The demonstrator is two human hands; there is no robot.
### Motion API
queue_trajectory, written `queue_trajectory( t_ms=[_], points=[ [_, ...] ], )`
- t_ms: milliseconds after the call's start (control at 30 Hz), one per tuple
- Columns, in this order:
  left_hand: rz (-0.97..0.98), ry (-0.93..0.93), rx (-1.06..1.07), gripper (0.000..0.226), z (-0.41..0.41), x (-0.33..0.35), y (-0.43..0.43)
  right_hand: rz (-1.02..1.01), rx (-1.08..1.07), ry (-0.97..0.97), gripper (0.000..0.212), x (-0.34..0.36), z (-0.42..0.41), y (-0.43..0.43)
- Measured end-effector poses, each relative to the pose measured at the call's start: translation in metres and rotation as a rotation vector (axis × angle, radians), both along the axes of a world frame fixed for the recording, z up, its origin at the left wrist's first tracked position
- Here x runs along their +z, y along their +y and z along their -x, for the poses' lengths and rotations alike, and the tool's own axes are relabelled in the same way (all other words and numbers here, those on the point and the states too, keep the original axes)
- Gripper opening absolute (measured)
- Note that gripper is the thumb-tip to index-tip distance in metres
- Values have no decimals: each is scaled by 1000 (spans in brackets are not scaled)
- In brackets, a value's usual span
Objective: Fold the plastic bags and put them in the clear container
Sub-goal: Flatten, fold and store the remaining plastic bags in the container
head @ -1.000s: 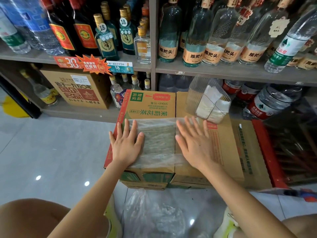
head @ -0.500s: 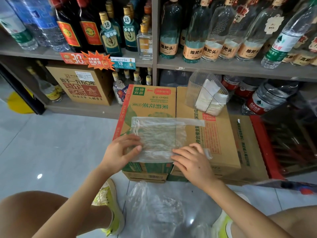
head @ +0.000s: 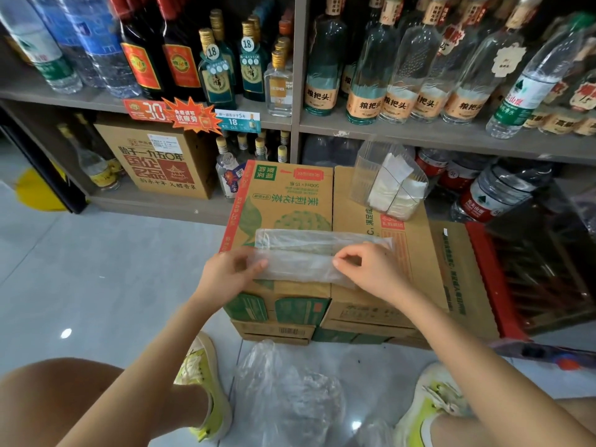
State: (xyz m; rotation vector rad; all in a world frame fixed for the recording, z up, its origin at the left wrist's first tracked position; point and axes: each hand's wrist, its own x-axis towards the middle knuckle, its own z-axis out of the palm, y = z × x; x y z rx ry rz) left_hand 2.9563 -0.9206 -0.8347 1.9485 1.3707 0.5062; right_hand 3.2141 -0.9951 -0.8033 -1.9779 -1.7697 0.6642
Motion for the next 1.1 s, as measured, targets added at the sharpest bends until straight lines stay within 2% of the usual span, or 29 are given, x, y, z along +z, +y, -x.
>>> queue_trajectory(
  t_ms=[133,267,367,433,533,600,633,700,767,867,967,1033,1100],
  points=[
    [-33,1,89,29,-13,1,17,-8,-21,-65,19,-2,-5,35],
    [-28,18,139,19,-23,-6,27,28,-27,-181,23,-9,-7,62],
    [-14,5,221,36,-28,-8,31,76,-25,-250,26,-15,-9,70],
    [-56,32,274,37,-31,-6,30,80,-26,-259,27,-18,-11,72],
    [-449,164,312,28,-33,-6,24,69,-27,-253,27,-19,-12,73],
    [-681,192,205,29,-36,-11,19,69,-14,-272,28,-19,-12,75],
    [-720,178,95,31,-38,-14,18,67,-8,-283,28,-20,-12,76],
    [-669,176,-122,39,-43,-20,18,60,-4,-300,29,-20,-13,77],
    [-531,234,-242,50,-48,-26,19,66,-1,-315,30,-21,-13,78],
    [-406,327,-278,69,-54,-34,22,89,7,-323,31,-21,-11,78],
    [-393,421,-299,79,-54,-39,23,80,4,-400,29,-13,-8,73],
    [-392,462,-304,80,-54,-40,24,-25,-25,-528,42,-12,0,65],
    [-391,478,-308,79,-55,-40,23,-159,-4,-559,46,-18,19,55]
  ],
)
